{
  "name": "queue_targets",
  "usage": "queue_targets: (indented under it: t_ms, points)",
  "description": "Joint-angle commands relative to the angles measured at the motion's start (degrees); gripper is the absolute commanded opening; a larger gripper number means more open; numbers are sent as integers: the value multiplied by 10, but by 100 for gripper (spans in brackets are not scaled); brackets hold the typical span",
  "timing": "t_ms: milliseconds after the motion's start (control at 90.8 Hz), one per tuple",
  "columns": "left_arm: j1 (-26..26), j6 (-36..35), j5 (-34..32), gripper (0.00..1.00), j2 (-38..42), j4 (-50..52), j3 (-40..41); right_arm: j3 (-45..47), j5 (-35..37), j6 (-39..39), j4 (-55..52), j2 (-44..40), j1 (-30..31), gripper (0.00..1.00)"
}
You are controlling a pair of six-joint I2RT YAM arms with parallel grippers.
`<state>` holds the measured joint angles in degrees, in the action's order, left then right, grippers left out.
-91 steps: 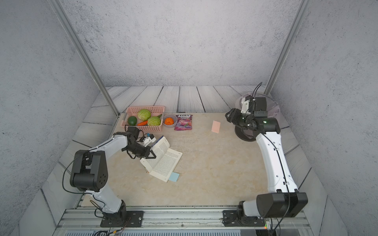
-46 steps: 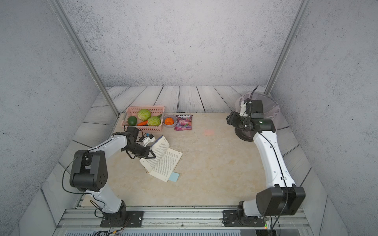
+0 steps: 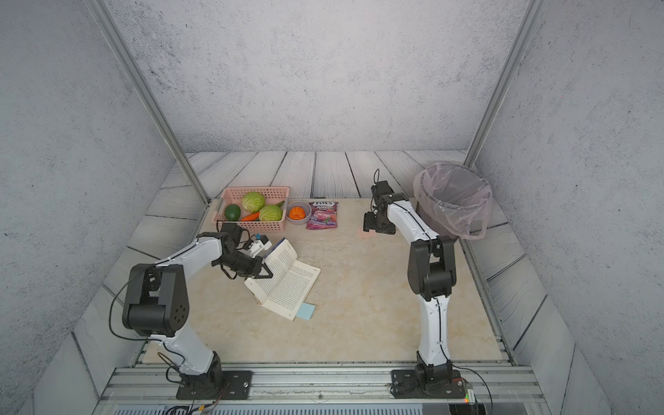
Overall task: Peel off the used sticky note
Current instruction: Pick up the note from the center of the board.
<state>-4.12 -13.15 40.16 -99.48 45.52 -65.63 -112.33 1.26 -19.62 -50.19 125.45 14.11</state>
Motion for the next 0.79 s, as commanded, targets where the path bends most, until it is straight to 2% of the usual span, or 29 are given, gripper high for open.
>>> queue_targets:
  t_ms: [0,110,198,451,782]
  points:
    - [12,-7,-24,0,-16,23,0,-76,59,25,-42,50,-1,73]
    - [15,-8,-21,0,-20,24,-2,-188,64,32,-93,129,-3,73]
    - [18,-8,-18,0,-22,25,-1,-237,61,34,-103,172,-4,73]
    - [28,-8,-11,0,-24,27,-2,-236,25,20,-73,201,-3,73]
    - [40,-8,0,0,-22,30,-3,-250,13,6,-101,244,2,73]
